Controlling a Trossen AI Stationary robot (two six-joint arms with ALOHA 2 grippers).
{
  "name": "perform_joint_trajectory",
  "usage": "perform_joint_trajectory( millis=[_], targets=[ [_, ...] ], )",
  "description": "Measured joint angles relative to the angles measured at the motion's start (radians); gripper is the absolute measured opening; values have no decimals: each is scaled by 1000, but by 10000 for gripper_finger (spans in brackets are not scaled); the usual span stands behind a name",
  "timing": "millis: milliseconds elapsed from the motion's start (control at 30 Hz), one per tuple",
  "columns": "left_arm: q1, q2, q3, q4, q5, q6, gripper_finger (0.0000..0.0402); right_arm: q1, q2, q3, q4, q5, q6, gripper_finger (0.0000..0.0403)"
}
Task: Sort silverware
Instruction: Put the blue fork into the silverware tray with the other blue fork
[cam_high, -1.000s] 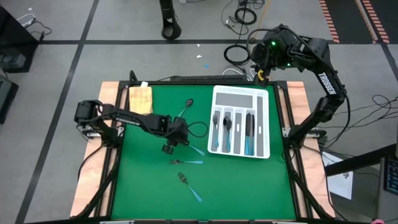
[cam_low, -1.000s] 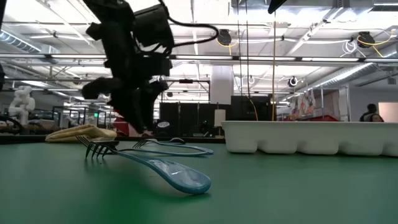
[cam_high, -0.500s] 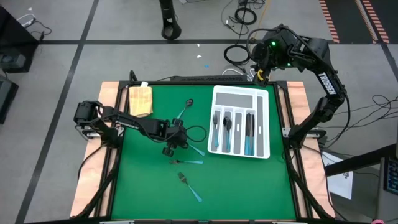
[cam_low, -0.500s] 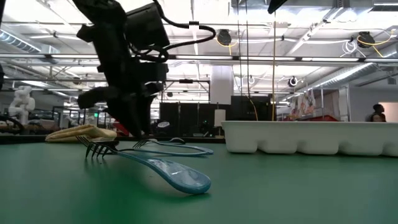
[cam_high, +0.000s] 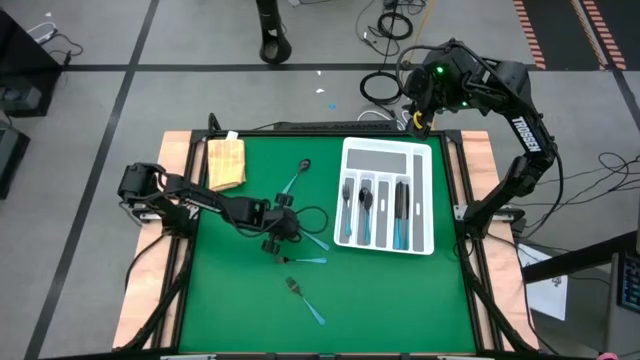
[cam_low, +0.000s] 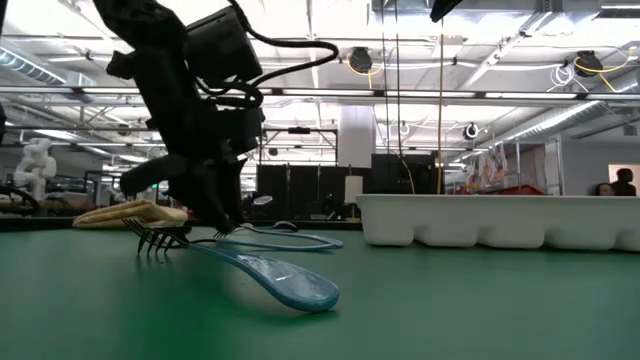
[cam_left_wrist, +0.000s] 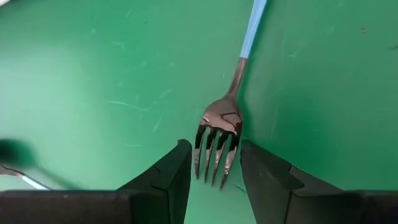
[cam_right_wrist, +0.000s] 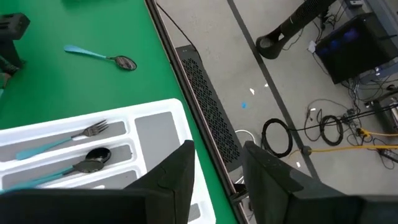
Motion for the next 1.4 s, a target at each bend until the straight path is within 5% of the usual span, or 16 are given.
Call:
perform_joint_trajectory(
  millis=[267,500,700,867,1133,1400],
  targets=[
    [-1,14,-89,172,-16,-7,131,1,0,0,0,-54,19,121],
    [-2,77,-96,234,-48,-61,22,1,0,0,0,-53,40,121],
    [-13,32,-63,117,-50,-130,6,2,0,0,0,-53,43,121],
    [32,-71,44,-93,64,-110,4,2,0,0,0,-53,42,121],
    [103,-87,382,-632,114,313,2,2,0,0,0,-46,12,121],
    [224,44,727,-670,136,693,1,-5,0,0,0,-45,-78,121]
  ],
)
